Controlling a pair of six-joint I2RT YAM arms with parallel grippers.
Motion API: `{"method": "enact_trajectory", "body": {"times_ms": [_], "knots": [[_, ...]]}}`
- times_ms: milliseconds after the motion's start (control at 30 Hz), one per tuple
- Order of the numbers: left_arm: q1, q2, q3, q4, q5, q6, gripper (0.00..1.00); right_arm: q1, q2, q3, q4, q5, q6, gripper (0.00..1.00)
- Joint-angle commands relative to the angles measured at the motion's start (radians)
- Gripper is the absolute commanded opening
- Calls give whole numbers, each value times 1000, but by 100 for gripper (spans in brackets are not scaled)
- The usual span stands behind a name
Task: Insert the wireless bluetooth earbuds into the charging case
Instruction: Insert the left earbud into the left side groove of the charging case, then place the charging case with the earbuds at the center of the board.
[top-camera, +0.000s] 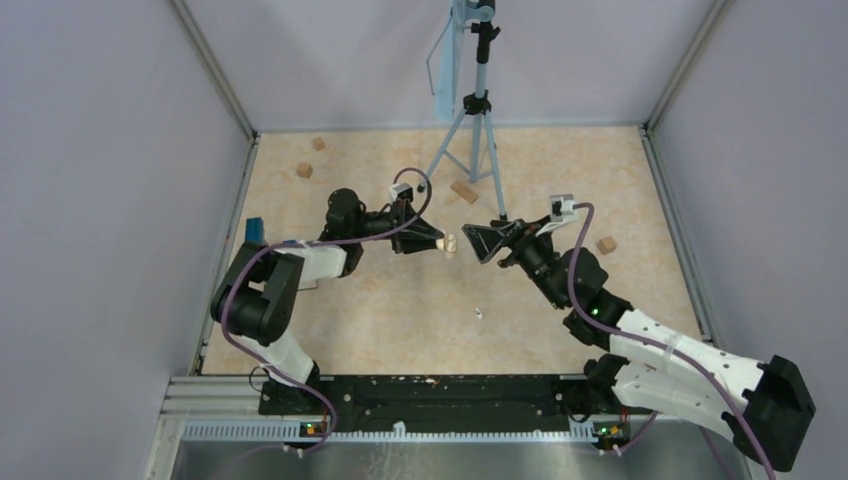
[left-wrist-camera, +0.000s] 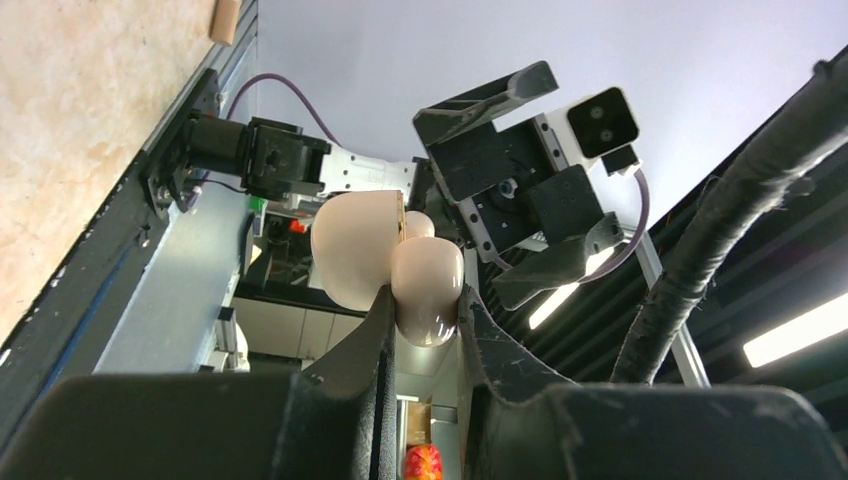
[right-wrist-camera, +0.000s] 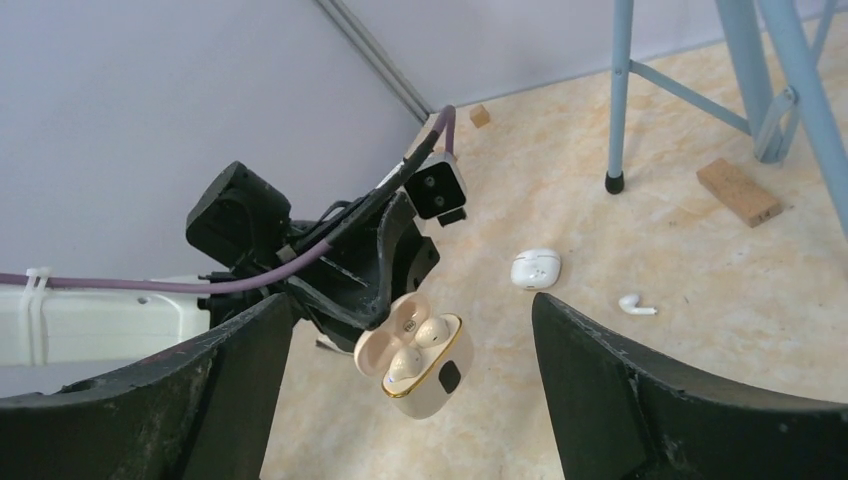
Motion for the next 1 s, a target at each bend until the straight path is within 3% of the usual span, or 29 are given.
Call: {"method": "enact_trajectory", "body": {"times_ms": [0,133,200,267,367,433,567,700,767,867,967], "knots": [[3,17,48,25,54,97,0,-4,-50,42,-103,42,-33,87],[3,23,98,13,99,199,0,-60,-73,41,-226,35,28,87],[3,11,123,-77,121,311,0,-114,-66,55,-323,7,82,87],[5,-24,143,-304,105,530,0,-158,-51,78,-437,-6,121,88],[7,-54,270,-884,31,1037,0,-198,-38,96,-555,-23,118,88],[6,-31,335,-1048,79,1196,0,-215,-43,87,-566,-61,110,88],[16,-35,321,-988,115,1207,0,-276,4,66,-569,-164,180,88],[83,-2,356,-1228,18,1408,0,-290,46,60,-574,-200,226,88],[135,17,327,-1246,-8,1481,0,-290,42,55,-572,-207,229,88],[237,52,193,-993,85,1388,0,-290,35,67,-599,-206,203,88],[313,52,106,-818,46,1301,0,-290,29,78,-621,-205,190,88]]}}
